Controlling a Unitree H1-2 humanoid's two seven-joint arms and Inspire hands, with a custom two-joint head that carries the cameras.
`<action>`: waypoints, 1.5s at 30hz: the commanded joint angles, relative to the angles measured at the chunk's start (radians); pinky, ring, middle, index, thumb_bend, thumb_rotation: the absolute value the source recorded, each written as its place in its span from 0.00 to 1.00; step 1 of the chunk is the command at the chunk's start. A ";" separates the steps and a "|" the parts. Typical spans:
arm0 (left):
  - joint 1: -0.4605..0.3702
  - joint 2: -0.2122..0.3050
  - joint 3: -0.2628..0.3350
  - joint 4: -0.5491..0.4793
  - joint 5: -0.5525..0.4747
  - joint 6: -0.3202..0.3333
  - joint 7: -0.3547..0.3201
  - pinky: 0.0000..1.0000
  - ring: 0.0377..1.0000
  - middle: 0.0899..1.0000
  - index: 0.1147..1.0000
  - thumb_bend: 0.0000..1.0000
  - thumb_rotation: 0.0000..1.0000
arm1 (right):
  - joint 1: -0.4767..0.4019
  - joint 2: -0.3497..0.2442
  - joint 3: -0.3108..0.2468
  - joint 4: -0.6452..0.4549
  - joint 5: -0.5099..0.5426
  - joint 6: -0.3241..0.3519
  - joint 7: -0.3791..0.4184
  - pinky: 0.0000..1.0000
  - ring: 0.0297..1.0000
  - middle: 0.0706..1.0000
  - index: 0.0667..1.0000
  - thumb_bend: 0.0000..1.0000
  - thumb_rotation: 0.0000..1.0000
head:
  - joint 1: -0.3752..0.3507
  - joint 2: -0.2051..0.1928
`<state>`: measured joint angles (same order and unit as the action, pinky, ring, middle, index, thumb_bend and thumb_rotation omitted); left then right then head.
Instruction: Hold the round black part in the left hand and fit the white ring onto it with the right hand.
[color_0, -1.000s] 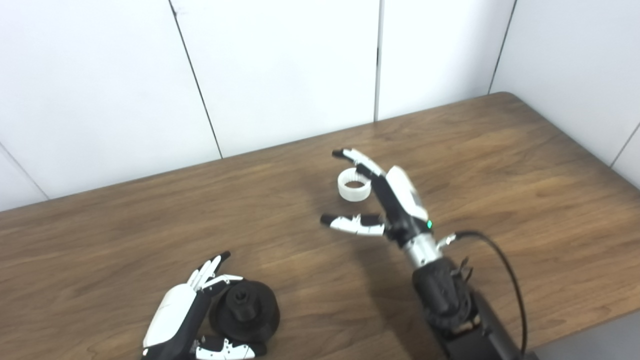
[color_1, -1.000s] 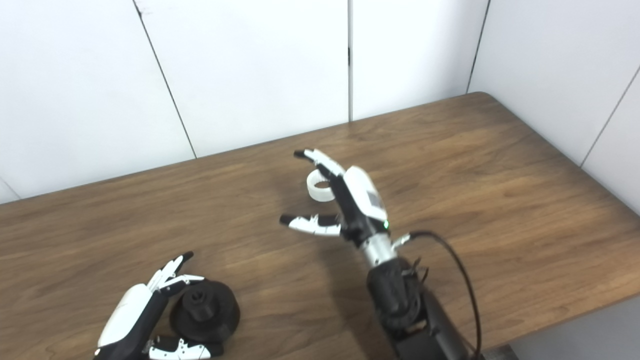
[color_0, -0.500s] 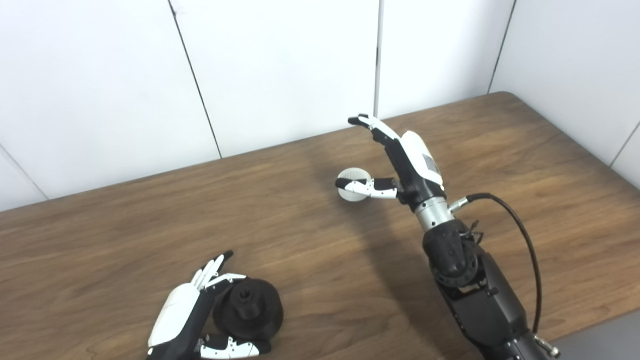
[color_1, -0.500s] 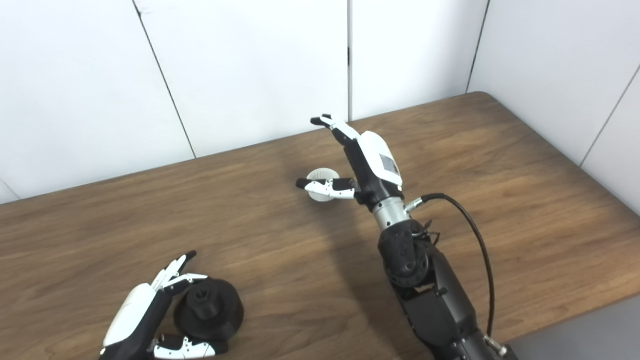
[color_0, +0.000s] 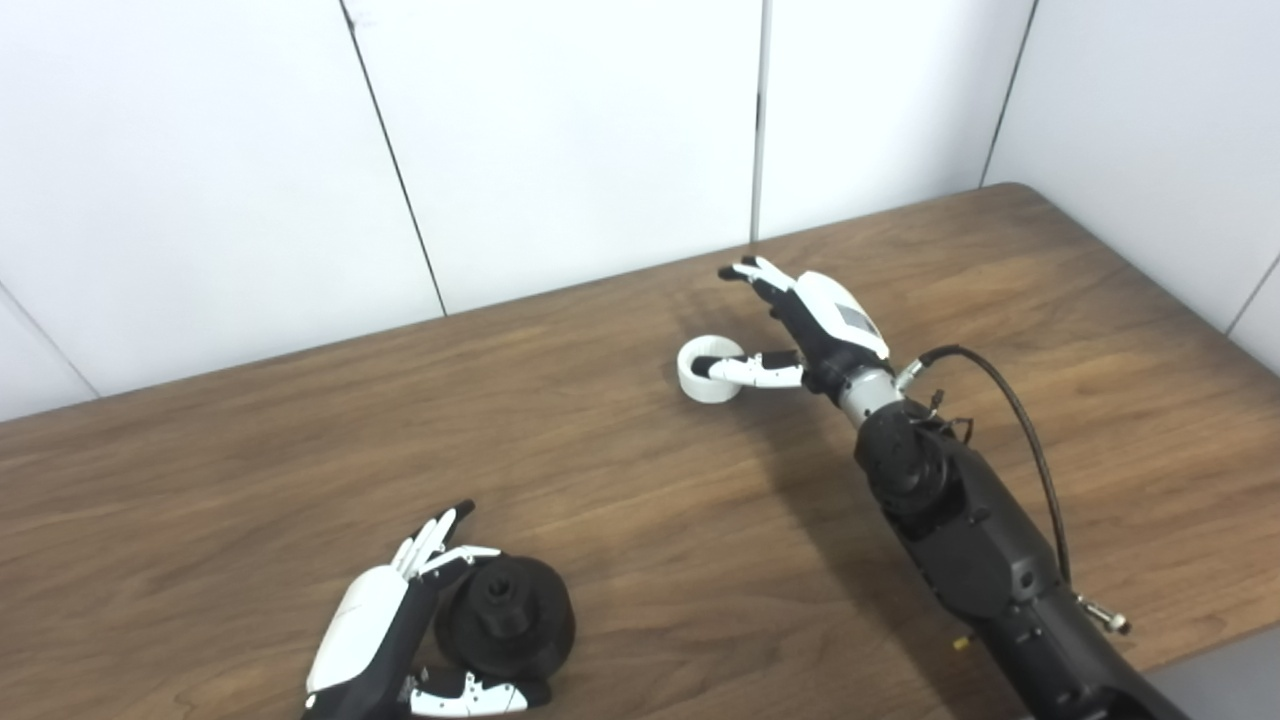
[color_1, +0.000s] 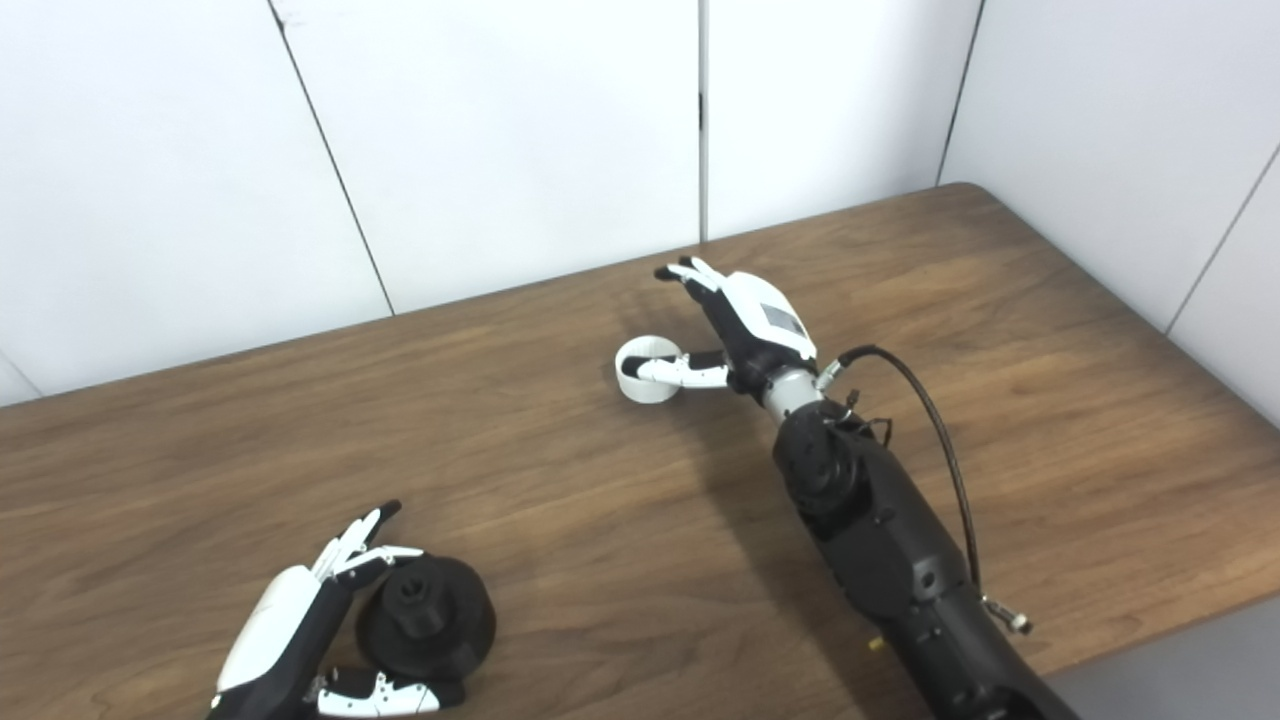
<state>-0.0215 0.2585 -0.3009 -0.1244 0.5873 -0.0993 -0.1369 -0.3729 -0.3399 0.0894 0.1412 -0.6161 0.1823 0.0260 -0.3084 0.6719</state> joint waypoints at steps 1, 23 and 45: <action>-0.011 0.000 -0.004 -0.008 0.017 -0.005 0.004 1.00 1.00 1.00 0.61 1.00 0.36 | -0.062 -0.024 0.003 -0.002 0.000 -0.009 -0.004 0.79 0.95 0.96 0.88 0.79 0.59 | 0.001 0.002; -0.013 -0.011 0.001 -0.016 0.015 0.007 -0.003 1.00 1.00 1.00 0.61 1.00 0.34 | -0.047 -0.040 0.091 0.038 0.001 0.030 0.062 0.91 1.00 1.00 0.90 1.00 0.74 | 0.026 0.014; -0.015 -0.009 0.000 -0.030 0.022 0.020 -0.016 1.00 1.00 1.00 0.61 1.00 0.36 | -0.031 -0.015 0.105 0.069 0.010 -0.039 -0.027 0.90 0.96 0.96 0.68 0.86 0.41 | 0.036 0.027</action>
<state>-0.0225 0.2437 -0.3018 -0.1264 0.5943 -0.0898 -0.1446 -0.3852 -0.3599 0.1938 0.2166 -0.6144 0.1820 0.0188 -0.2731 0.6980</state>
